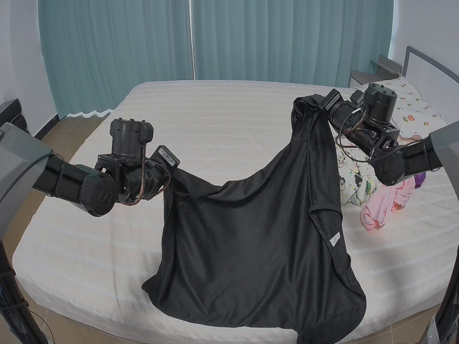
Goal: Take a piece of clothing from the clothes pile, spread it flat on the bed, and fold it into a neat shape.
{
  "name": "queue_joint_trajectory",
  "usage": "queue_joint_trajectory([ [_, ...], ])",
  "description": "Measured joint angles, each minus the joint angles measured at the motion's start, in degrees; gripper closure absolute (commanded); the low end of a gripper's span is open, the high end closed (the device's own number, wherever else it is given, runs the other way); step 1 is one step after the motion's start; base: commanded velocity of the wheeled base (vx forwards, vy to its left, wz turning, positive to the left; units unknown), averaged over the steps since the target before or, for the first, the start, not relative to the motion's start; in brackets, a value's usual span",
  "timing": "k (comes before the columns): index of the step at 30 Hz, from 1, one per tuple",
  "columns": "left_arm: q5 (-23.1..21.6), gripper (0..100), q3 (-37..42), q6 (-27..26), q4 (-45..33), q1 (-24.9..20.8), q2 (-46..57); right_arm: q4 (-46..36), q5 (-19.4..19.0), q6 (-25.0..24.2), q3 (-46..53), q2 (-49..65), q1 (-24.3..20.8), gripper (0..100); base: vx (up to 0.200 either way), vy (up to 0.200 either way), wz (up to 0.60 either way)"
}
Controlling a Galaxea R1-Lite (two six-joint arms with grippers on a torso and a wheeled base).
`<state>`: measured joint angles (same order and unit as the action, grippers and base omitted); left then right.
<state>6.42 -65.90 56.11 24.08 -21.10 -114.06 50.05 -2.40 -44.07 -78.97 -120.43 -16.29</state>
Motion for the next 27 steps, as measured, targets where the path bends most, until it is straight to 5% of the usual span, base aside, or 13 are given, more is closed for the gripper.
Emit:
queue_joint_trajectory([
  [2,0.0,100,0.0,0.6,0.0,0.2,-1.2,0.5,0.6,0.0,0.2,-1.3,0.0,100,0.000,0.000,0.00],
  [3,0.0,0,0.0,0.8,0.1,0.3,-1.7,0.6,0.8,0.0,0.3,-1.8,0.0,0,0.000,0.000,0.00],
  [17,-0.6,0,-5.2,3.3,0.4,5.0,-9.8,-0.5,6.1,0.9,-3.9,-12.0,2.7,0,0.000,0.000,0.00],
  [27,-1.9,0,-6.7,3.3,0.2,8.5,-11.2,-3.4,4.7,6.5,6.1,-12.6,3.9,0,0.000,0.000,0.00],
])
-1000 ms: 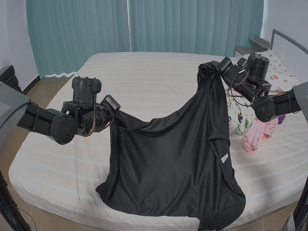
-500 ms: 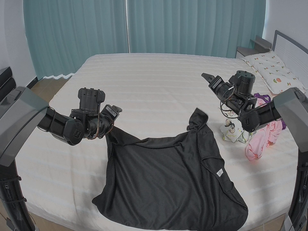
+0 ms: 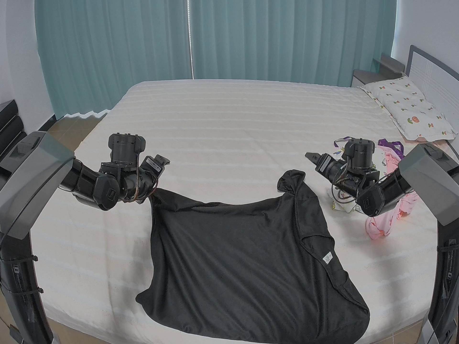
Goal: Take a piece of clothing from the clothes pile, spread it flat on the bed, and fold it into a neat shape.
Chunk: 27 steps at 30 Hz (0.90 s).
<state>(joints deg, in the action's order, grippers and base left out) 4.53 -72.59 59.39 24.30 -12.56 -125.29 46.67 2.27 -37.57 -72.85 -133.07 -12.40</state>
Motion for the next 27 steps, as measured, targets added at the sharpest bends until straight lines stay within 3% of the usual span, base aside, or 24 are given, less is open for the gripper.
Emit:
queue_joint_trajectory([
  [6,-3.5,0,-2.5,-1.6,-2.8,2.1,-0.1,0.0,-0.8,6.3,8.3,0.4,-1.5,0,0.000,0.000,0.00],
  [14,-6.5,0,-2.9,-1.5,-3.8,4.0,0.0,-0.1,-1.1,9.0,15.8,2.5,-4.2,0,0.000,0.000,0.00],
  [19,-7.3,0,2.4,-0.6,-3.7,4.4,2.0,-0.5,-0.9,10.8,19.5,4.6,-5.5,0,0.000,0.000,0.00],
  [27,-8.4,0,14.3,2.5,-3.1,4.6,8.6,-1.2,1.2,17.8,23.6,6.4,-6.3,0,0.000,0.000,0.00],
])
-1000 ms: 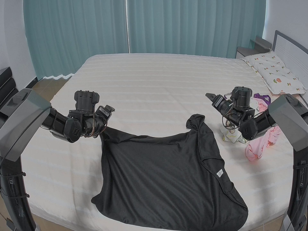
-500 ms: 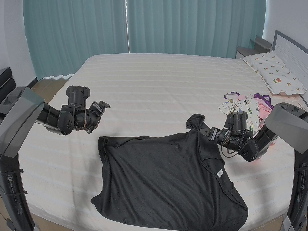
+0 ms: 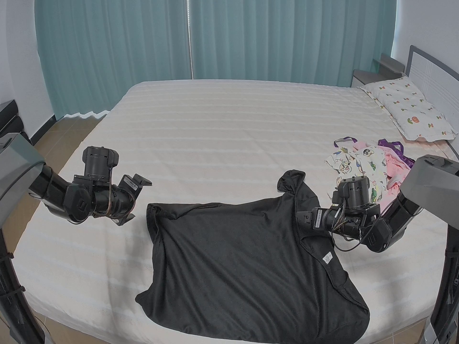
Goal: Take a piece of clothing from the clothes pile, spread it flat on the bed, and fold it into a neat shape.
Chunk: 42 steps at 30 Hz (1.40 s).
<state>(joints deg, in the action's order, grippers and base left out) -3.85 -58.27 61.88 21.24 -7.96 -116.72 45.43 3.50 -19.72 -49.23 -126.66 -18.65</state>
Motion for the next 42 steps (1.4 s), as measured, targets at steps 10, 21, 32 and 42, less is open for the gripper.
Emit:
queue_joint_trajectory([
  [10,-2.8,0,8.1,2.9,5.7,-0.2,6.3,-4.5,1.0,2.7,-0.9,-1.9,-1.1,0,0.000,0.000,0.00],
  [21,-3.0,0,9.3,2.9,6.6,-0.2,7.5,-4.5,3.6,3.9,-4.0,-5.9,-1.2,100,0.000,0.000,0.00],
  [32,-3.2,0,9.5,2.9,6.6,0.1,6.8,-4.0,2.0,3.4,-2.9,-2.8,2.9,100,0.000,0.000,0.00],
  [42,-4.5,0,9.4,2.8,6.6,0.1,4.5,-2.1,-7.6,0.4,-1.7,-1.6,9.2,0,0.000,0.000,0.00],
])
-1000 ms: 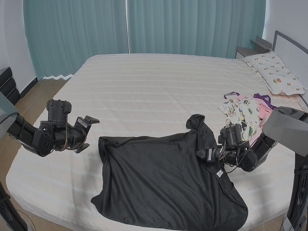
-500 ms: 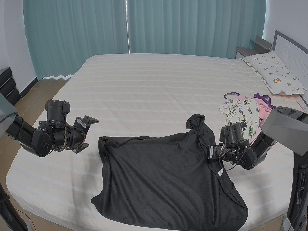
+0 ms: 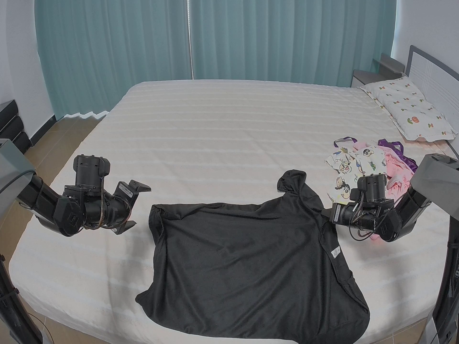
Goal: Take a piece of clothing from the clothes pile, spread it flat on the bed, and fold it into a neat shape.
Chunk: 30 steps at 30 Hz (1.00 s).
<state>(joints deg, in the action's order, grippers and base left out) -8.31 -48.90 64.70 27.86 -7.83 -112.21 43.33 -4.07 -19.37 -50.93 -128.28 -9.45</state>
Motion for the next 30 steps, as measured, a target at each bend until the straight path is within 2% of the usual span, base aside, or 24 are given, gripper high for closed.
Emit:
queue_joint_trajectory([
  [6,-0.1,0,0.0,0.0,0.0,0.1,-0.6,4.8,-1.0,-1.7,1.9,0.3,0.8,0,0.000,0.000,0.00],
  [12,-0.1,0,0.0,0.0,0.0,0.1,-0.8,8.2,0.2,-1.1,6.8,2.6,-2.1,0,0.000,0.000,0.00],
  [17,-0.2,0,0.0,0.0,0.0,0.1,-0.9,8.0,1.9,-1.0,10.7,6.1,-6.9,0,0.000,0.000,0.00],
  [21,-0.1,0,0.0,0.0,0.0,0.2,-0.9,7.3,5.4,-1.0,11.4,7.3,-9.7,0,0.000,0.000,0.00],
  [26,-0.1,0,0.0,0.0,0.0,0.2,-0.9,3.4,8.0,-1.9,10.5,7.1,-11.8,0,0.000,0.000,0.00],
  [30,-0.1,0,0.0,0.0,0.0,0.3,-0.9,3.2,8.7,-3.4,10.4,6.7,-12.1,0,0.000,0.000,0.00],
])
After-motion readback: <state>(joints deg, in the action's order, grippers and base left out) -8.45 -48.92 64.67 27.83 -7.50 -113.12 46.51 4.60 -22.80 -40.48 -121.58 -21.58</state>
